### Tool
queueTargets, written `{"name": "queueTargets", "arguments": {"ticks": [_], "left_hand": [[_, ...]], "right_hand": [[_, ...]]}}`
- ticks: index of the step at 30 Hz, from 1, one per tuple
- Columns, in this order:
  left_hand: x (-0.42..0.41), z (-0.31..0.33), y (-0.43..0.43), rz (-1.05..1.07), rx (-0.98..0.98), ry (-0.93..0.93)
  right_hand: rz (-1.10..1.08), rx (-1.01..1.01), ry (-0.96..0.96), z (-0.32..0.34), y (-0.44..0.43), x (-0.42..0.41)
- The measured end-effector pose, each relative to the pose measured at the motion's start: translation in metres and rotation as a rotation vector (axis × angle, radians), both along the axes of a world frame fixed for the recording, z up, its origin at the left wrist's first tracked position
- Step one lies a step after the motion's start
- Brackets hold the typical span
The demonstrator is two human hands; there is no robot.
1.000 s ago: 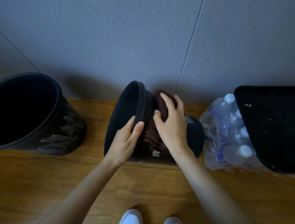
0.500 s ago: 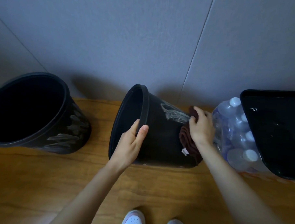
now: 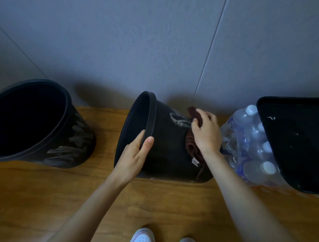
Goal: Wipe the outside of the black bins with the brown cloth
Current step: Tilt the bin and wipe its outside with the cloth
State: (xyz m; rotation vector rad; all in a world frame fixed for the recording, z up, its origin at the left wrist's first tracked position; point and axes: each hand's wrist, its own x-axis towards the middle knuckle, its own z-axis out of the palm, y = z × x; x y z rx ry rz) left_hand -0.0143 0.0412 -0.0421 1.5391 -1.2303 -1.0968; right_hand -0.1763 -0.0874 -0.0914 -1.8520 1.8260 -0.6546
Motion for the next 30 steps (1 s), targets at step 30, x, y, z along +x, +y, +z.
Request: {"name": "queueTargets", "arguments": {"ticks": [30], "left_hand": [[0.0,0.014,-0.039,0.201,0.074,-0.043]], "right_hand": [[0.114,-0.012,-0.072,0.002,0.02,-0.005]]}}
